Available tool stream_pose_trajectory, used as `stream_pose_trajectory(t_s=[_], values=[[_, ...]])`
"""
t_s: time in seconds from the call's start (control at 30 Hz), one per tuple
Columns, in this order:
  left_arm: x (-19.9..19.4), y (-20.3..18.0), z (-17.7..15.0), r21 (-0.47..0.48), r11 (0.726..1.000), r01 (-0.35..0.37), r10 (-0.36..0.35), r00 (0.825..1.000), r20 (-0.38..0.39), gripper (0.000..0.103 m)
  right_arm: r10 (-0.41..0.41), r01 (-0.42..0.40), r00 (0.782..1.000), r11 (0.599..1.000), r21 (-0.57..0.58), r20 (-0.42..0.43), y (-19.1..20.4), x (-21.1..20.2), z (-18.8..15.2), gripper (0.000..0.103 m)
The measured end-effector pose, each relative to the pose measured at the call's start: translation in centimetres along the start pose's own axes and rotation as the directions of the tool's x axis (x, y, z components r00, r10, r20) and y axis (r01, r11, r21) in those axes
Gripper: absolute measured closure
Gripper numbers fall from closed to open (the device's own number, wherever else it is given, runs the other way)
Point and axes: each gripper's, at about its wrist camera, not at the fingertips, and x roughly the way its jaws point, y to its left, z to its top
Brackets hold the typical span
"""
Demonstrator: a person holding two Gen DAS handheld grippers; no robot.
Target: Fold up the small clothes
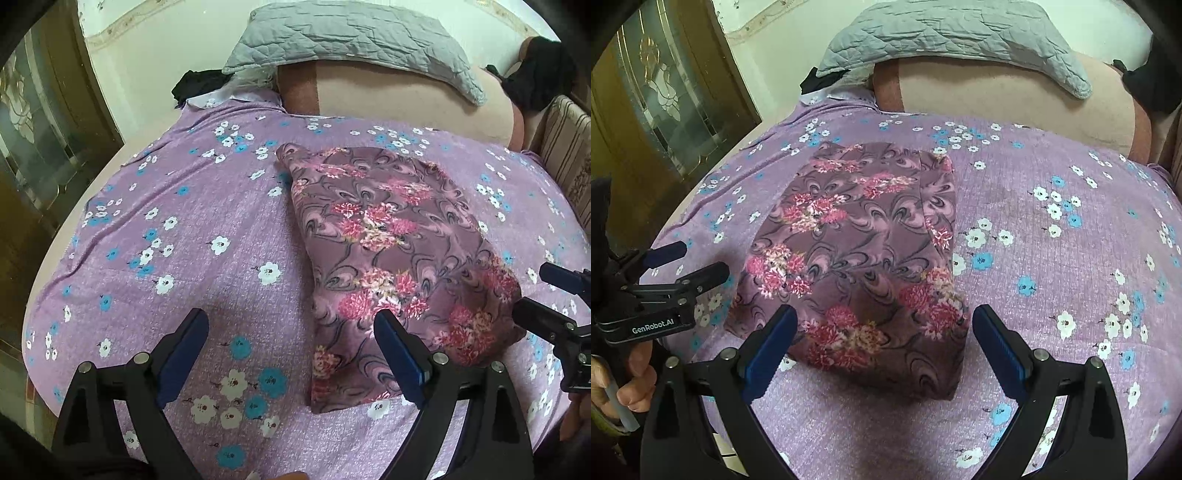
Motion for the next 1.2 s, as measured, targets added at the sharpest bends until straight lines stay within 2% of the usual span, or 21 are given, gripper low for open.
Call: stream_pose_trajectory(t_s=[0.57,1.2], values=[[0.2,0.6,1.0,-0.028,0.999,0.021,-0.021,1.000,0.016,0.009,0.013,-0.013,1.000,1.000,0.005,0.011,-0.1,0.4,1.6,0.007],[0.3,0.5,0.7,-0.029,0.999,0.041,-0.041,0.999,0.011,0.008,0.018,-0.019,1.000,1.000,0.015,0.010,0.0,0.2,1.5,0.007]])
